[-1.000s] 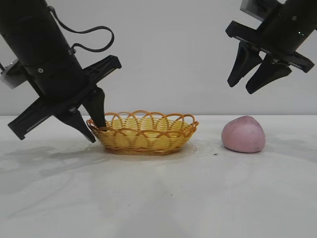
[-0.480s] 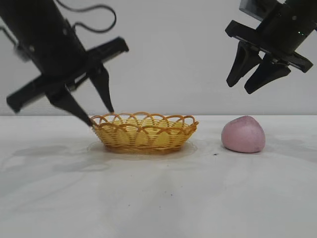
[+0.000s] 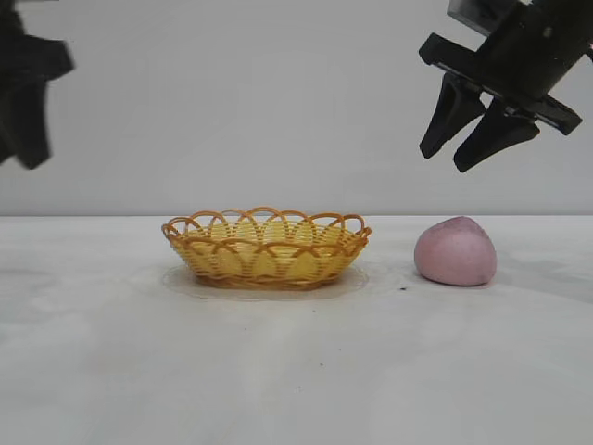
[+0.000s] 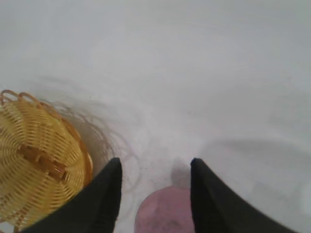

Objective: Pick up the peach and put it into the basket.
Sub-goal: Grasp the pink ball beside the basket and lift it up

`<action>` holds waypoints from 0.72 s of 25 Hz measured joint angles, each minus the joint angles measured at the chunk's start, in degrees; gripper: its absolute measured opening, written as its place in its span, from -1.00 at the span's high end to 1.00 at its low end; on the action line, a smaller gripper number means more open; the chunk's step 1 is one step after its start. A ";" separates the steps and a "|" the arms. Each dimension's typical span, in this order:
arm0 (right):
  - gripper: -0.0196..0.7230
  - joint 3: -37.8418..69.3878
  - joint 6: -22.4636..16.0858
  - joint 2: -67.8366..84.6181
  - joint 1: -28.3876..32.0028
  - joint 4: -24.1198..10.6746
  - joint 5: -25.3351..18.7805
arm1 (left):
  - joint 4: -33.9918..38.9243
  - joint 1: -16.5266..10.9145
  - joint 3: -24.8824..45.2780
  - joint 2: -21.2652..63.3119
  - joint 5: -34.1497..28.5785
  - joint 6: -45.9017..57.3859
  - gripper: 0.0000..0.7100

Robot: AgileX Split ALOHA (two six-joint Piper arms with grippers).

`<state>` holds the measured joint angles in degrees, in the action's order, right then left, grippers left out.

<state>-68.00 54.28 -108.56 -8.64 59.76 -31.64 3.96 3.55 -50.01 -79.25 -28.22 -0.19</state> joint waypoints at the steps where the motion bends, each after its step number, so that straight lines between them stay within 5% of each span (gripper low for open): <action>1: 0.15 0.00 0.30 0.00 0.00 0.12 0.00 | 0.00 -0.10 1.15 3.04 0.01 0.10 0.31; 18: 0.15 0.00 1.66 0.00 0.00 1.97 -0.44 | -4.23 -0.10 18.06 55.17 -27.50 0.41 0.31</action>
<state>-68.00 55.93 -108.56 -8.64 61.74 -32.09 -0.27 3.45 -31.95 -24.08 -55.72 0.22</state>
